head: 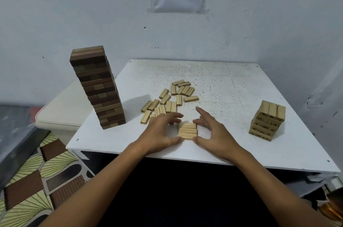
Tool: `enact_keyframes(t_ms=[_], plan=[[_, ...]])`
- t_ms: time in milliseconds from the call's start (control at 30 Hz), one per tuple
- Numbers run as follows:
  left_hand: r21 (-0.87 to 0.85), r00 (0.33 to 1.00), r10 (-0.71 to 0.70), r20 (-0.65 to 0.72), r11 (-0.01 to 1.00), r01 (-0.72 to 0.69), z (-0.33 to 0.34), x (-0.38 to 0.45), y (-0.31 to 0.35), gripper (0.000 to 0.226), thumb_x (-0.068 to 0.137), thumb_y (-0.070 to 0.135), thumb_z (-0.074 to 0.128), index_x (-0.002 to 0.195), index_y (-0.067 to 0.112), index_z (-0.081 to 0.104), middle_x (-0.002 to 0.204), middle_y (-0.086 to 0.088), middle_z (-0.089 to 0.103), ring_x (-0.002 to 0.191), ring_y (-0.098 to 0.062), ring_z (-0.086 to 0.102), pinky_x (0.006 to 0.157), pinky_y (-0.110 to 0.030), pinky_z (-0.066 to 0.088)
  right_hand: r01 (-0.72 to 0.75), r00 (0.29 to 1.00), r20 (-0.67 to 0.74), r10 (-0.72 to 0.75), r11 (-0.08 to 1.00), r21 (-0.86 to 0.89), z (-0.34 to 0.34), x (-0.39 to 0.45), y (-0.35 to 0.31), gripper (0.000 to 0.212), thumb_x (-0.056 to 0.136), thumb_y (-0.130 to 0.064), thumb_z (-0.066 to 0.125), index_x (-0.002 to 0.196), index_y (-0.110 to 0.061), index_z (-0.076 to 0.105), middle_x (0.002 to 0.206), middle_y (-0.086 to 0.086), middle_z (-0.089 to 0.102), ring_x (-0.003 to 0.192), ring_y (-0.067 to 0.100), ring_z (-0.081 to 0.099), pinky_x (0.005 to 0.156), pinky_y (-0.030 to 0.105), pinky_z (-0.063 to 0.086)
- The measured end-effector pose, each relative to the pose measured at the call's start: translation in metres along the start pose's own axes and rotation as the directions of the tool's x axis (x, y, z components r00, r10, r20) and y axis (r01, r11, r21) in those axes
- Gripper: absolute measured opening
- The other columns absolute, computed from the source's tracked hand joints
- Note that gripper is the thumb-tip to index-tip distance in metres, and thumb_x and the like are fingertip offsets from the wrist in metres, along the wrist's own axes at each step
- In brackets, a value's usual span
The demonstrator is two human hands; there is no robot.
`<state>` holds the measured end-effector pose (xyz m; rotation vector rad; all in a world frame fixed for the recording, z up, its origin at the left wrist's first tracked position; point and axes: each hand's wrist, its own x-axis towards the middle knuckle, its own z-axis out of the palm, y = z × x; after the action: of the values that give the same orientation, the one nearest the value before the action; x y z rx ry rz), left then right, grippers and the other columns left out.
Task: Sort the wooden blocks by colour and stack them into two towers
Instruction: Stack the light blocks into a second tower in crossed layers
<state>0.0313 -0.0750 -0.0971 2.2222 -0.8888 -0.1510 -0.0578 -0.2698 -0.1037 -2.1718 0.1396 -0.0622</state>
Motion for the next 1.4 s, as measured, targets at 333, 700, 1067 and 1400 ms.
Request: enact_keyframes(t_ms=[333, 700, 1067, 1400], plan=[[-0.054, 1.0, -0.009, 0.017, 0.998, 0.01, -0.001, 0.0, 0.003, 0.067, 0.071, 0.027, 0.085, 0.13, 0.03, 0.054, 0.125, 0.007, 0.064, 0.103, 0.014, 0.054, 0.103, -0.022, 0.042, 0.06, 0.998, 0.028, -0.058, 0.996, -0.06, -0.006, 0.0, -0.002, 0.099, 0.076, -0.023, 0.079, 0.149, -0.046, 0.015, 0.134, -0.008, 0.059, 0.13, -0.004, 0.039, 0.121, 0.041, 0.019], [0.005, 1.0, 0.005, 0.017, 1.0, -0.006, -0.003, 0.004, 0.003, 0.073, 0.063, 0.042, 0.081, 0.125, 0.046, 0.044, 0.116, 0.016, 0.066, 0.105, 0.012, 0.053, 0.105, -0.042, 0.041, 0.073, 0.997, 0.001, -0.073, 0.996, -0.049, -0.008, 0.002, 0.0, 0.096, 0.073, -0.026, 0.079, 0.148, -0.045, 0.023, 0.119, -0.019, 0.062, 0.125, -0.002, 0.046, 0.112, 0.032, 0.033], [-0.165, 0.993, 0.088, -0.082, 0.981, -0.1, -0.013, 0.013, 0.011, 0.06, 0.052, 0.037, 0.081, 0.103, 0.035, 0.049, 0.1, 0.014, 0.069, 0.102, 0.0, 0.062, 0.081, -0.012, 0.045, 0.175, 0.98, -0.074, -0.182, 0.981, -0.087, -0.018, 0.001, -0.014, 0.082, 0.068, -0.029, 0.075, 0.136, -0.049, 0.035, 0.113, -0.02, 0.061, 0.111, 0.004, 0.054, 0.095, 0.032, 0.045], [-0.254, 0.962, 0.247, -0.12, 0.929, -0.27, -0.027, 0.064, 0.068, 0.052, 0.055, 0.028, 0.079, 0.097, 0.023, 0.049, 0.098, 0.011, 0.071, 0.1, -0.011, 0.066, 0.084, -0.034, 0.052, 0.239, 0.936, -0.239, -0.259, 0.965, -0.109, -0.085, 0.001, -0.035, 0.074, 0.069, -0.025, 0.078, 0.131, -0.039, 0.042, 0.108, -0.017, 0.064, 0.112, 0.01, 0.056, 0.103, 0.034, 0.045]])
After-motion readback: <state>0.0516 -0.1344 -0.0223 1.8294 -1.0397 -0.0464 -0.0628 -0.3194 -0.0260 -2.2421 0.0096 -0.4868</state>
